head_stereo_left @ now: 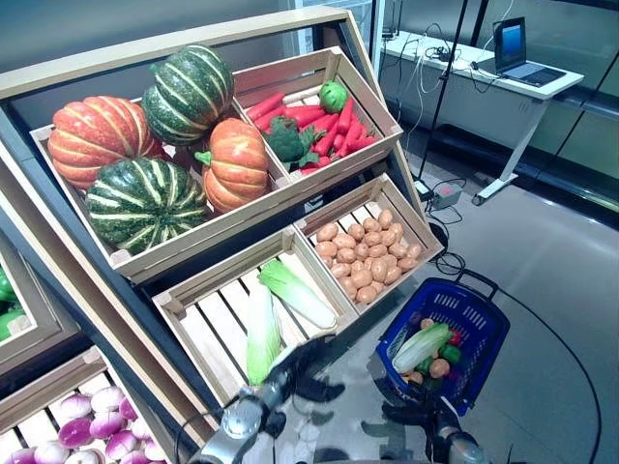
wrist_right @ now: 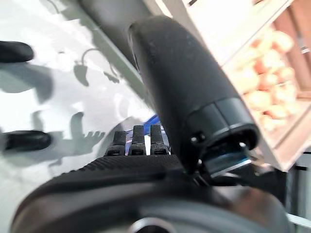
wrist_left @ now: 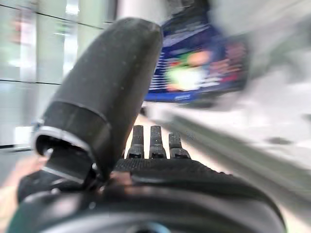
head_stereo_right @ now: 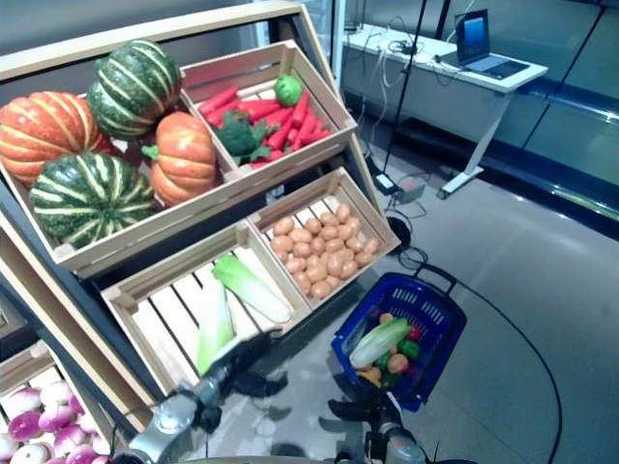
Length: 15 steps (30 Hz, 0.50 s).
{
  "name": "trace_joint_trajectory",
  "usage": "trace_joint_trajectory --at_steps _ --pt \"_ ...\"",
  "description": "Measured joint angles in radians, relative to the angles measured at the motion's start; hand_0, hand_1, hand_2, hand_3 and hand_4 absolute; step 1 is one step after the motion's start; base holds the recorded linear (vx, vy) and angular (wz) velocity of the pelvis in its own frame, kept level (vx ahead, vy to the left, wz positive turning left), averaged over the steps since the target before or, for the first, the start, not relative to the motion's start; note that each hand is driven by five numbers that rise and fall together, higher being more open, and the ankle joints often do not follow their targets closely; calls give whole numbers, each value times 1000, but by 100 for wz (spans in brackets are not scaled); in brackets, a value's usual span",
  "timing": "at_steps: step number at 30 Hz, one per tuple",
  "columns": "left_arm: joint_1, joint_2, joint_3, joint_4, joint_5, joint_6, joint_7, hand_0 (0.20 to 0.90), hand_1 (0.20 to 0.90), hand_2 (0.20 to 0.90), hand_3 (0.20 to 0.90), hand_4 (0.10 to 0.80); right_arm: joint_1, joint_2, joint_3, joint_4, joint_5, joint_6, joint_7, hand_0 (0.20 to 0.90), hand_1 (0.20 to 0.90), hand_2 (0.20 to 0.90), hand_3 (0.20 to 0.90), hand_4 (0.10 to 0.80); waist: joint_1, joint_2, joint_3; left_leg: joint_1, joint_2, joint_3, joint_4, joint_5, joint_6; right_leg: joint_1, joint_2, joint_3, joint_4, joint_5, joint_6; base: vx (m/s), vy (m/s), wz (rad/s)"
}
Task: Put vegetables into the basket
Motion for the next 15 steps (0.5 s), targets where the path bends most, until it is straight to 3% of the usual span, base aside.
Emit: trace_joint_trajectory --at_steps 5,10,12,14,15 --pt "-10 3 125 -125 -16 -9 110 900 900 900 900 800 35 0 -14 -155 1 -14 -26 900 900 900 900 800 -1 1 0 3 1 -17 0 2 -3 6 1 -16 0 -3 -2 57 -73 9" --pt "-36 7 245 -120 91 38 373 900 900 900 900 800 37 -1 -15 -187 0 -13 -32 900 900 900 900 800 -2 0 2 2 4 -19 10 2 -4 15 2 -21 9 -11 -4 17 -18 7" --pt "-51 10 254 -103 131 77 454 900 900 900 900 800 36 -5 -13 -206 -1 -8 -33 900 900 900 900 800 -2 -4 7 -26 4 -22 61 -10 -7 -9 -3 -22 55 -34 -5 -18 95 12" --pt "-133 10 241 -39 175 113 538 900 900 900 900 800 13 -33 10 -226 -1 -8 -33 900 900 900 900 800 -3 -12 63 -102 1 -27 194 -48 -7 -49 -22 -18 151 -72 -4 9 175 30" --pt "-186 10 224 13 182 129 584 900 900 900 900 800 -3 -49 16 -219 -3 -8 -33 900 900 900 900 800 -4 -7 92 -115 10 -12 211 -63 5 -61 -27 -17 189 -86 -4 31 117 20"
